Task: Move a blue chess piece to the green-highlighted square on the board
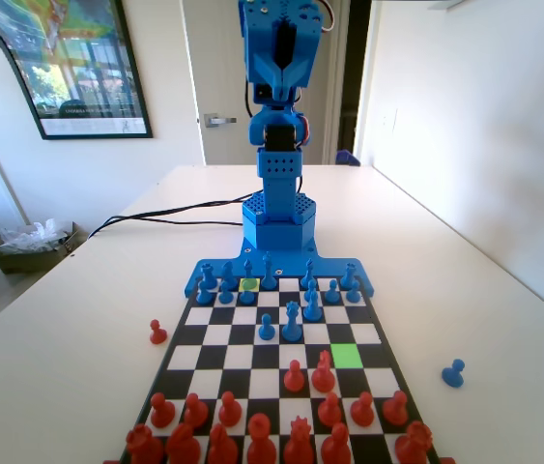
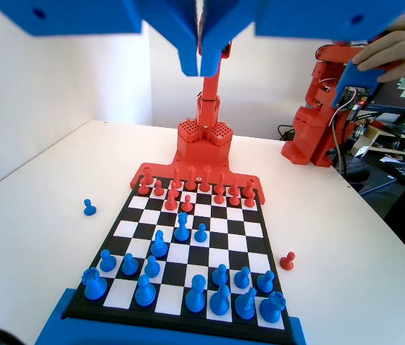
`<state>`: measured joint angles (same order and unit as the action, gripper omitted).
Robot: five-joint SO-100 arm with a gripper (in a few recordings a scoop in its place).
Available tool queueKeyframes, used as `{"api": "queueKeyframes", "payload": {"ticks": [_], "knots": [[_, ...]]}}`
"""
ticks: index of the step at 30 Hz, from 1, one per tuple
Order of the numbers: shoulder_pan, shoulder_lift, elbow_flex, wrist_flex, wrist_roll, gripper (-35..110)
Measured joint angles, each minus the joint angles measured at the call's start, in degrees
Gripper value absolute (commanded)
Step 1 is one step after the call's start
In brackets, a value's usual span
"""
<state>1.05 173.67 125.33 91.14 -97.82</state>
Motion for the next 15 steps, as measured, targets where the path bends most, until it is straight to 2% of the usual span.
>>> {"api": "queueKeyframes", "payload": {"ticks": [15], "knots": [[0.0, 0.0, 0.0, 0.0, 0.7, 1]]}}
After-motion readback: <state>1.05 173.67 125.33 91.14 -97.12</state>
